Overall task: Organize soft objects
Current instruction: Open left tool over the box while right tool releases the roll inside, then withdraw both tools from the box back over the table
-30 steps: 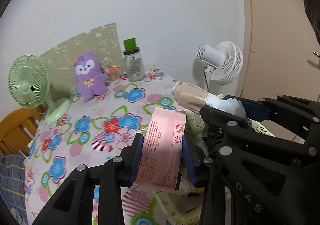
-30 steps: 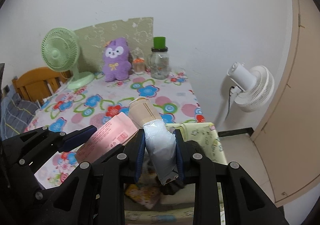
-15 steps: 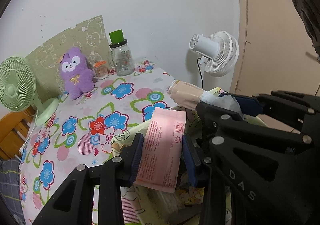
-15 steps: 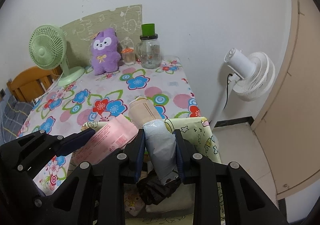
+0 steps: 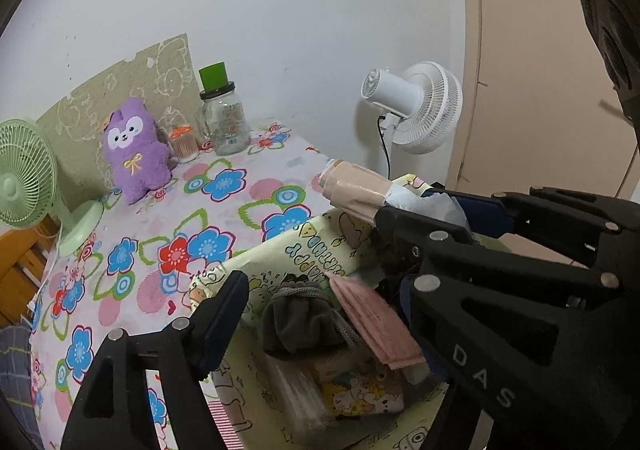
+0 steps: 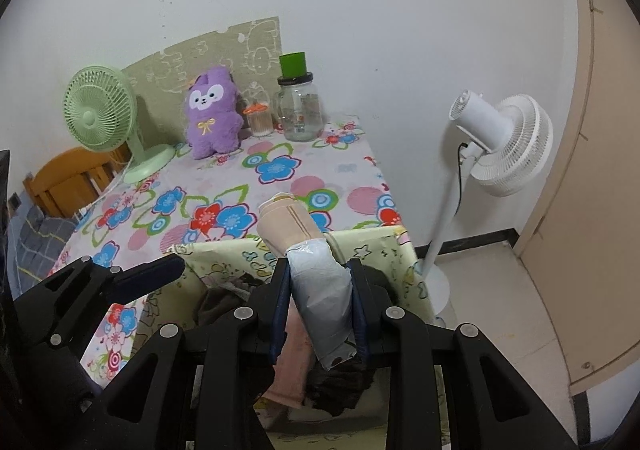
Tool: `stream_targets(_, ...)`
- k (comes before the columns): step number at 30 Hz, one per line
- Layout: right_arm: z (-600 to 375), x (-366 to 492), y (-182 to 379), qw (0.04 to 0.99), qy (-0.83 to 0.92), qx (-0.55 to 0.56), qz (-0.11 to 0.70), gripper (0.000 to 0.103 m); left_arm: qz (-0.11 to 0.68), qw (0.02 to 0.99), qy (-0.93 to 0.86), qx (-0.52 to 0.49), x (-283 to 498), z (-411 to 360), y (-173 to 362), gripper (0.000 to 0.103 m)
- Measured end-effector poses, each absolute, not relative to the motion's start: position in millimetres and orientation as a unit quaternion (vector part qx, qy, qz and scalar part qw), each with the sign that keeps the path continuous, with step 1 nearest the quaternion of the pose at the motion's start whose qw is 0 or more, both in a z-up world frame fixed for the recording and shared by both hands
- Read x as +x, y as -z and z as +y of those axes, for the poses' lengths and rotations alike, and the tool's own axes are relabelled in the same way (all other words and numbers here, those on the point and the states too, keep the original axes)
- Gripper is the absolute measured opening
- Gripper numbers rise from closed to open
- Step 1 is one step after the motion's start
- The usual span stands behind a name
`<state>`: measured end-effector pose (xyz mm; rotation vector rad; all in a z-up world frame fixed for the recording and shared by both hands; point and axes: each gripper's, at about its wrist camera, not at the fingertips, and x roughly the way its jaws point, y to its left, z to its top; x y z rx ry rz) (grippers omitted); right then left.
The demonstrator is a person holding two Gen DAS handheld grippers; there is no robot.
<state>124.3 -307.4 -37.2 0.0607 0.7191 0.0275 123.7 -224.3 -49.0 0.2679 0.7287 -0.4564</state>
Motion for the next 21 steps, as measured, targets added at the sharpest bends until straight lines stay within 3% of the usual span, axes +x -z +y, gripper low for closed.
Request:
stream_targets(7,-296.9,123.3,41.3,0.934,-0.024,0.031,0.356,0.033,0.355,0.904,0.199,0.132,123.6,-214.4,49.5,0.087)
stream_targets(9,-293.0,122.8,42.4,0.933,-0.026,0.030,0.358,0.041,0.354,0.906,0.193,0.130,122.6,-209.8,49.5,0.089)
stream_targets(11,-289.3,121.1,43.0,0.932,-0.023,0.030,0.360,0.066,0.357,0.906,0.186,0.128,122.2,-204.3,49.9,0.091)
stream_targets(21,-264.5,109.3,40.1,0.938,-0.014,0.018,0.347,0.084,0.362,0.911,0.168,0.098,117.2,-167.1,49.8,0.097)
